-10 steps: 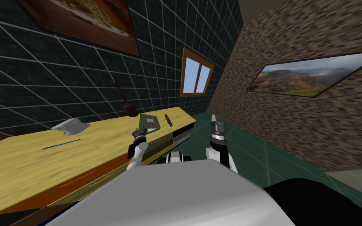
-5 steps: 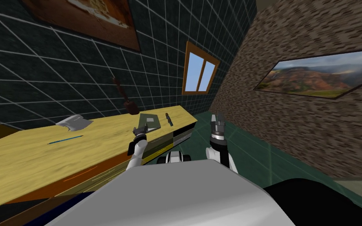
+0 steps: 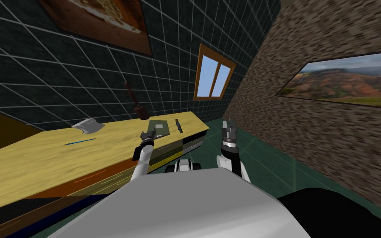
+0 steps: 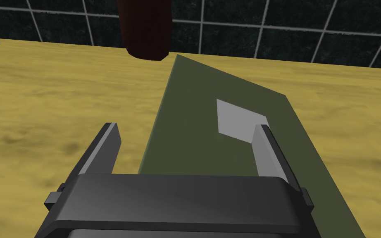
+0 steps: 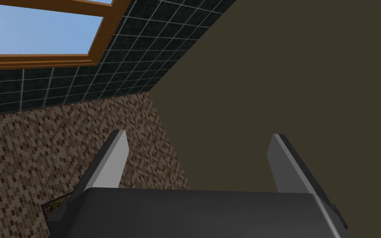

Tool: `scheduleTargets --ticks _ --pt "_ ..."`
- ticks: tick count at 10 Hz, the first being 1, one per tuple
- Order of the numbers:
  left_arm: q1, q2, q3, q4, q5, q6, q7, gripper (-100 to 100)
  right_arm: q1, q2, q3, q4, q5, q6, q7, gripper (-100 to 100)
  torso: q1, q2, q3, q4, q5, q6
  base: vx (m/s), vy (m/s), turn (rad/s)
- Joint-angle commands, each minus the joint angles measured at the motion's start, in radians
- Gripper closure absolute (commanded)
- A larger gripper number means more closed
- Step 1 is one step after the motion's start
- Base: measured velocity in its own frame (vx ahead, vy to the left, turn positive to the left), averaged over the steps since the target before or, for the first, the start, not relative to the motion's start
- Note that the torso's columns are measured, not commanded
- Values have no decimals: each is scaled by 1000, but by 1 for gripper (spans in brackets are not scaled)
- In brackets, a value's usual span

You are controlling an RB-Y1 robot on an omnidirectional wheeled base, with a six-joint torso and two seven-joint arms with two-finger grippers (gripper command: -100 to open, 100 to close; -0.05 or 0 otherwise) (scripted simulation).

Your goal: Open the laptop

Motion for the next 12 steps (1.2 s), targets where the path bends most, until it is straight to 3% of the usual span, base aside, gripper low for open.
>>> scheduleTargets --ticks 1,3,4,5,6,7,12 --pt "-18 -2 27 -16 20 60 -33 -100 0 0 0 0 0 0 0 0 -1 -1 0 0 0 0 9 -48 74" --pt "-46 -5 64 -35 47 123 -74 -100 0 0 0 0 0 0 0 0 0 0 0 0 0 0 13 -59 151" --pt "-46 -5 64 -35 47 134 -74 -100 0 0 0 0 0 0 0 0 -1 -1 0 0 0 0 13 -52 67" --pt "-60 -6 82 -44 60 171 -94 -100 0 0 0 0 0 0 0 0 0 0 0 0 0 1 7 -43 95" --pt "-53 -6 72 -39 53 147 -82 -100 0 0 0 0 0 0 0 0 1 0 0 0 0 0 4 -23 26" --pt "-54 -7 73 -40 54 153 -86 0 0 0 0 0 0 0 0 0 1 1 0 0 0 0 0 0 0" --pt "-54 -7 73 -40 54 153 -86 0 0 0 0 0 0 0 0 0 0 0 0 0 0 0 0 0 0"
